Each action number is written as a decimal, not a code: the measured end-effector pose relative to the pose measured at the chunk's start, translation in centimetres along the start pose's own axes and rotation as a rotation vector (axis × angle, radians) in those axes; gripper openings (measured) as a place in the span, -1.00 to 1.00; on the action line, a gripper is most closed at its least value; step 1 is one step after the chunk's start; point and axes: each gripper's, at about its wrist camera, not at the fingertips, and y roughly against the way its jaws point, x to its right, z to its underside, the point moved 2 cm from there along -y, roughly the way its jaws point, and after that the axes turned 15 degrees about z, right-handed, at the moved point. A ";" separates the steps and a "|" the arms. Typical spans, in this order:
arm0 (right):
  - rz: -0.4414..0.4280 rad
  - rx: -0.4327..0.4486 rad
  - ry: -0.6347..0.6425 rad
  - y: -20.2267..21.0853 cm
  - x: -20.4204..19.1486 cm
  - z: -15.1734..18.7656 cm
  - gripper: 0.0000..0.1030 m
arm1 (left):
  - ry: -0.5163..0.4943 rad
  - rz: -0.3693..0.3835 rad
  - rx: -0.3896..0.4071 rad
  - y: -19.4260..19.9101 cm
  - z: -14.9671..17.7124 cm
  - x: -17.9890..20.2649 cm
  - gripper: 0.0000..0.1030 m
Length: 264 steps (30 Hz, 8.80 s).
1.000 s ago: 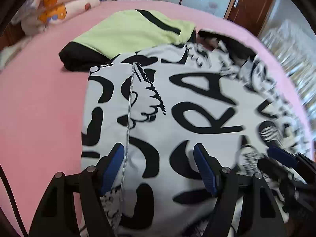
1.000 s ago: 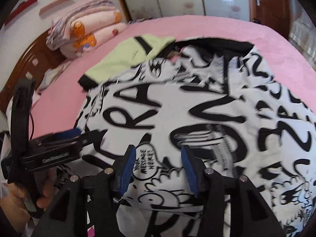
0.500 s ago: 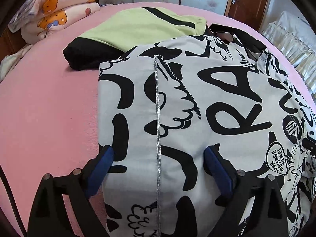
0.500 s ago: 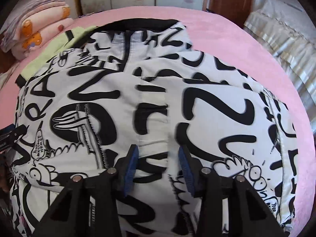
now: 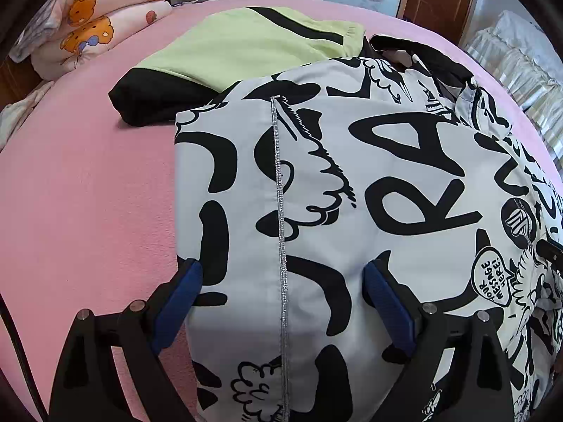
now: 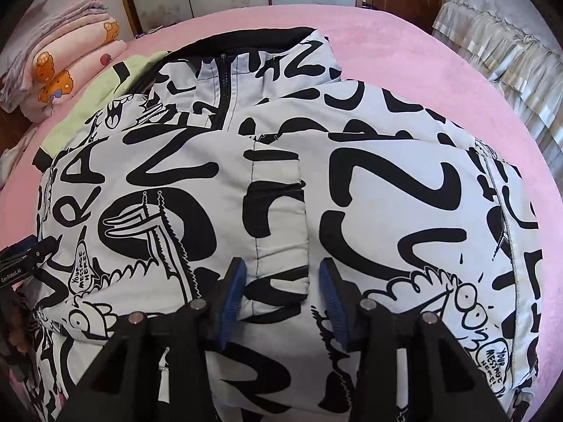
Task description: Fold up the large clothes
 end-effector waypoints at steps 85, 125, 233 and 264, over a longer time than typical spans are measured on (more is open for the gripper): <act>-0.021 0.250 -0.125 22.3 13.0 14.8 0.09 | -0.079 0.038 0.238 26.6 13.9 13.7 0.83; -0.002 -0.062 -0.276 15.4 20.5 29.8 0.17 | 0.312 0.147 -0.189 18.1 30.4 3.6 0.83; 0.042 0.153 0.098 1.9 14.0 -1.2 -0.95 | -0.138 -0.027 -0.055 6.6 -2.6 5.9 -0.73; 0.233 0.063 -0.030 -9.8 12.8 -12.6 -0.72 | -0.124 -0.134 0.077 -4.6 -12.9 4.4 -0.72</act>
